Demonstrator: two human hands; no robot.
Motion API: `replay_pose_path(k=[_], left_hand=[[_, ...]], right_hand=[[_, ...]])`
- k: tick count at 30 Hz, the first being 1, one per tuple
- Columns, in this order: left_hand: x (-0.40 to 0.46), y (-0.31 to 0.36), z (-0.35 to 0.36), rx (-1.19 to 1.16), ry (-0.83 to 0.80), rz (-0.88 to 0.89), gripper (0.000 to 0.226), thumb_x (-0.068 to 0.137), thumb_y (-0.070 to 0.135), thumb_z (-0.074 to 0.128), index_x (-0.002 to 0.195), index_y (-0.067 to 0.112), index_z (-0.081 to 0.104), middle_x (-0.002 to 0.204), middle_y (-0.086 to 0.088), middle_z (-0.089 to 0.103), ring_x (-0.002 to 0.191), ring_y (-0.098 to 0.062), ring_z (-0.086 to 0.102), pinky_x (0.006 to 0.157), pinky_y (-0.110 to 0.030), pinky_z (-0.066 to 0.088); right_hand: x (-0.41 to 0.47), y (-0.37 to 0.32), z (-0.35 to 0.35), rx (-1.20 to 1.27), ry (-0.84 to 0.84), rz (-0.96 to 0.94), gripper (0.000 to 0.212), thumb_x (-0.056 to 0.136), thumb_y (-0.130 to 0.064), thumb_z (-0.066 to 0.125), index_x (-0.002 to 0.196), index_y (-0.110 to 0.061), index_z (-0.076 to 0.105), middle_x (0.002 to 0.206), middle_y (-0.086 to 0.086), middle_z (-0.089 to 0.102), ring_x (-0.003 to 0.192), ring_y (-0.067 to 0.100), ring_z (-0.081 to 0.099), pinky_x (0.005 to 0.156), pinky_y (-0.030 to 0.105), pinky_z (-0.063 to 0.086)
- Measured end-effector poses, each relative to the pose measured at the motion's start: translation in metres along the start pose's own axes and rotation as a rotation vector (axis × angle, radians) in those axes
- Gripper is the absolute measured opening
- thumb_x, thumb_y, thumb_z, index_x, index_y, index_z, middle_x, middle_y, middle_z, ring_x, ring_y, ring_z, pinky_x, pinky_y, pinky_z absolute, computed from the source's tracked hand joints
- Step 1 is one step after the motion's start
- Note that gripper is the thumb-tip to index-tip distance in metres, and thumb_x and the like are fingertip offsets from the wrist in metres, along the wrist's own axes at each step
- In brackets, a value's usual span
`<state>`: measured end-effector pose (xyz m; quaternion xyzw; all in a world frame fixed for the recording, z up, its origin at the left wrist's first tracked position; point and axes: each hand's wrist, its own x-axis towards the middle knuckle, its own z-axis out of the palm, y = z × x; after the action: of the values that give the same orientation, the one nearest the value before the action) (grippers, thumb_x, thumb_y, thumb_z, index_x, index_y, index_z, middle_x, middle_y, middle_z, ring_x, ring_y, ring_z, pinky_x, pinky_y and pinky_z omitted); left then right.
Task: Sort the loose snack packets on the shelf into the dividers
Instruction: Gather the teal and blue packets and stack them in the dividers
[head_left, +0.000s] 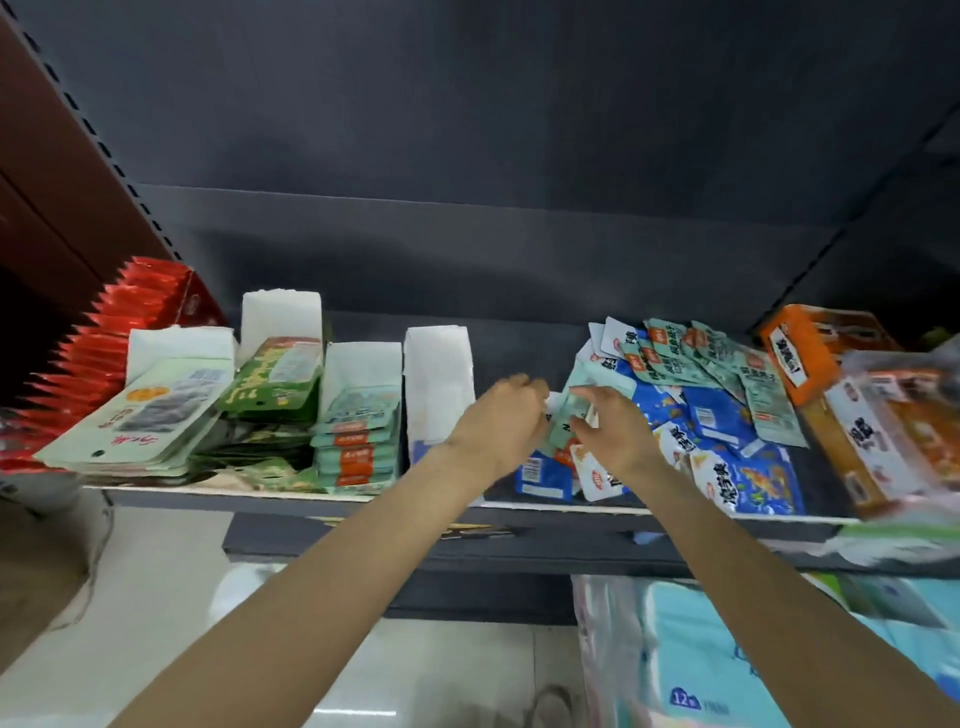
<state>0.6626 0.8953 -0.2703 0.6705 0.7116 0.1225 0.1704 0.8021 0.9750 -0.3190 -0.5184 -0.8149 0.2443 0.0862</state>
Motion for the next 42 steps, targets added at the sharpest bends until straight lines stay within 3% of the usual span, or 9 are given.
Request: replay_pose_path(k=[6,15,21,27,30,33,35,37,42], left_hand=[[0.057,0.019,0.066,-0.129,-0.265,-0.456,0.031,0.095,0.011,0.044,0.122,-0.004,0.049,0.128,-0.02,0.053,0.115,-0.033,0.053,0.089,-0.033,0.044],[0.069,0.02,0.078,-0.344,-0.184,-0.71,0.026,0.094,0.013,0.052,0.115,-0.002,0.055,0.117,-0.014,0.061,0.106,-0.027,0.061,0.081,-0.032,0.051],[0.057,0.03,0.066,-0.452,0.015,-0.68,0.03,0.088,0.007,0.063,0.116,-0.001,0.057,0.12,-0.013,0.06,0.106,-0.025,0.061,0.08,-0.03,0.052],[0.035,0.023,0.021,-0.443,0.254,-0.513,0.019,0.085,0.018,0.068,0.069,0.01,0.061,0.076,-0.007,0.067,0.069,-0.017,0.06,0.061,-0.022,0.044],[0.012,0.016,-0.015,-0.754,0.35,-0.438,0.01,0.088,0.017,0.065,0.081,0.011,0.063,0.067,0.004,0.063,0.052,0.001,0.057,0.051,-0.008,0.043],[-0.012,0.003,-0.046,-1.028,0.401,-0.376,0.012,0.092,0.012,0.058,0.081,0.007,0.061,0.063,-0.001,0.064,0.044,-0.001,0.057,0.05,-0.014,0.048],[-0.034,-0.014,-0.066,-1.064,0.469,-0.324,0.022,0.095,0.016,0.052,0.075,0.009,0.06,0.06,-0.001,0.064,0.044,-0.006,0.057,0.048,-0.017,0.045],[-0.056,-0.038,-0.081,-0.998,0.586,-0.283,0.025,0.098,0.016,0.043,0.079,0.013,0.06,0.069,-0.001,0.064,0.053,-0.009,0.058,0.053,-0.019,0.045],[-0.11,-0.108,-0.098,-0.549,0.644,-0.197,0.04,0.082,-0.007,0.043,0.111,0.017,0.058,0.103,0.005,0.063,0.095,-0.009,0.057,0.085,-0.019,0.045]], right_hand=[[0.009,0.064,-0.004,-0.066,-0.28,-0.025,0.08,0.087,-0.032,0.063,0.149,-0.015,0.015,0.157,0.006,0.012,0.145,0.021,0.01,0.116,0.032,0.011],[0.01,0.082,0.005,-0.081,-0.3,-0.028,0.078,0.089,-0.029,0.06,0.149,-0.019,0.012,0.158,-0.002,0.002,0.145,0.022,0.007,0.116,0.041,0.021],[0.011,0.074,-0.001,-0.035,-0.283,-0.01,0.08,0.088,-0.024,0.062,0.15,-0.015,0.012,0.158,0.003,0.007,0.145,0.019,0.008,0.118,0.038,0.015],[-0.003,0.034,-0.023,0.131,-0.156,-0.158,0.09,0.082,-0.017,0.069,0.15,-0.025,0.011,0.158,-0.003,0.008,0.145,0.014,0.009,0.115,0.031,0.017],[-0.013,-0.005,-0.029,0.188,-0.09,-0.284,0.095,0.079,-0.015,0.073,0.149,-0.031,0.011,0.157,-0.008,0.011,0.143,0.009,0.011,0.113,0.027,0.016],[-0.018,-0.042,-0.024,0.257,0.097,-0.39,0.069,0.085,-0.01,0.065,0.144,-0.028,0.033,0.144,-0.003,0.04,0.13,0.013,0.038,0.107,0.026,0.033],[-0.02,-0.073,-0.018,0.315,0.257,-0.467,0.051,0.087,-0.002,0.06,0.134,-0.021,0.051,0.126,0.0,0.059,0.114,0.016,0.055,0.098,0.032,0.047],[-0.023,-0.106,-0.01,0.416,0.333,-0.526,0.037,0.089,-0.003,0.059,0.123,-0.016,0.062,0.115,0.0,0.066,0.103,0.009,0.06,0.092,0.02,0.047],[-0.033,-0.176,0.018,0.573,0.192,-0.521,0.025,0.087,-0.006,0.063,0.11,-0.012,0.069,0.1,-0.004,0.066,0.089,-0.005,0.058,0.08,0.006,0.044]])
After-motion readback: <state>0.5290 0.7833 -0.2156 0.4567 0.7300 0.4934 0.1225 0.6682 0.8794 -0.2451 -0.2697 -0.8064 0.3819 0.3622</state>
